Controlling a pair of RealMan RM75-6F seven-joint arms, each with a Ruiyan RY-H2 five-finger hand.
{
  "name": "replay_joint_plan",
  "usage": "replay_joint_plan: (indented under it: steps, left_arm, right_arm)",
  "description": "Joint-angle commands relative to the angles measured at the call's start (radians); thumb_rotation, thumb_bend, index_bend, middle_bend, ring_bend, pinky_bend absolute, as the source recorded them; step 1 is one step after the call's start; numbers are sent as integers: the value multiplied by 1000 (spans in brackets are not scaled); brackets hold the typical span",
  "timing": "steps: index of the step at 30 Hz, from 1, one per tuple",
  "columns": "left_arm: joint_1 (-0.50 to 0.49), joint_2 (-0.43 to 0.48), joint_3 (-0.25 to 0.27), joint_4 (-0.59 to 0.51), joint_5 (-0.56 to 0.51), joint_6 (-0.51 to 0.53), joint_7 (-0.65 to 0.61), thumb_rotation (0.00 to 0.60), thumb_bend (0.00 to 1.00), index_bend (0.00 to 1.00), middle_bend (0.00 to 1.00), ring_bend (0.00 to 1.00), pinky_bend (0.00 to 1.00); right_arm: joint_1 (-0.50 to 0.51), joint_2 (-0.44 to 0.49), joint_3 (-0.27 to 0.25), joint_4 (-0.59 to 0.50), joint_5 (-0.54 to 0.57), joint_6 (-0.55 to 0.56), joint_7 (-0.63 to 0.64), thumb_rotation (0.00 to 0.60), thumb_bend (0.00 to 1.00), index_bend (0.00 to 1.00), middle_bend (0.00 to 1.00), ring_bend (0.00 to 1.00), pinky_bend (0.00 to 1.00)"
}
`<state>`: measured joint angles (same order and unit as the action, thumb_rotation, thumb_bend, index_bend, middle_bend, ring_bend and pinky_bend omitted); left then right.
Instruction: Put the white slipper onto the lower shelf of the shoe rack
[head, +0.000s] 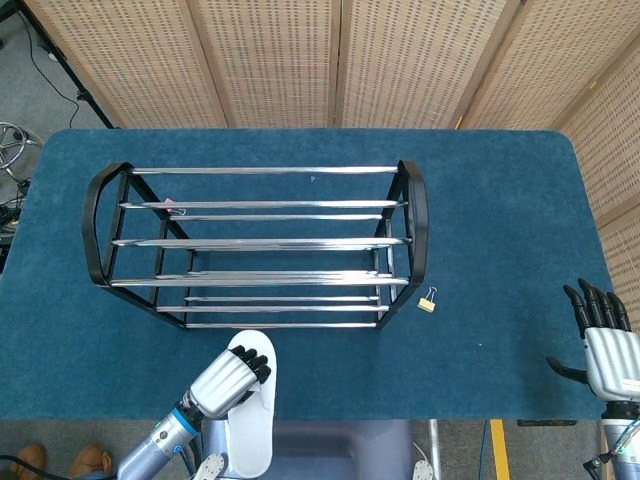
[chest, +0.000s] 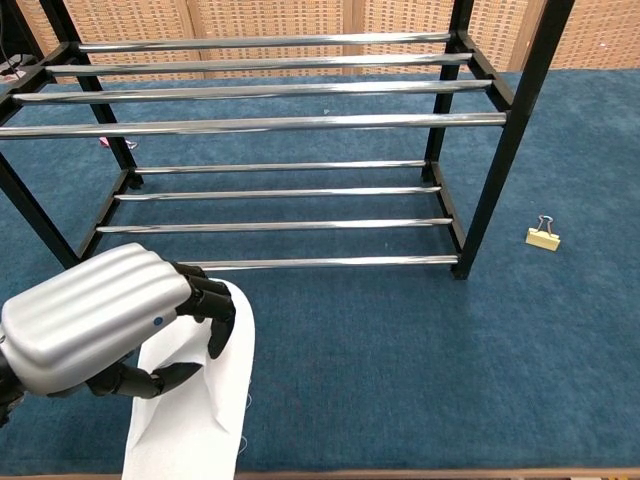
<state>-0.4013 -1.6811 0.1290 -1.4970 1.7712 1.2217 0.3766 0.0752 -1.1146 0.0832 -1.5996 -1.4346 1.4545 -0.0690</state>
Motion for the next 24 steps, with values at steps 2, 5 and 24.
replay_joint_plan:
  steps: [2, 5, 24]
  left_arm:
    - [-1, 2, 1, 3, 5, 4, -14, 600, 504, 716, 527, 476, 580]
    - [-6, 8, 3, 2, 12, 5, -27, 600, 516, 725, 533, 482, 587]
    - [-39, 80, 32, 3, 93, 38, -124, 600, 520, 732, 537, 485, 587]
  right_arm:
    - [1, 0, 0, 1, 1, -2, 0, 600, 0, 0, 0, 0, 0]
    - [1, -1, 1, 1, 2, -3, 1, 600, 0, 0, 0, 0, 0]
    - [1, -3, 0, 1, 4, -4, -7, 600, 0, 0, 0, 0, 0]
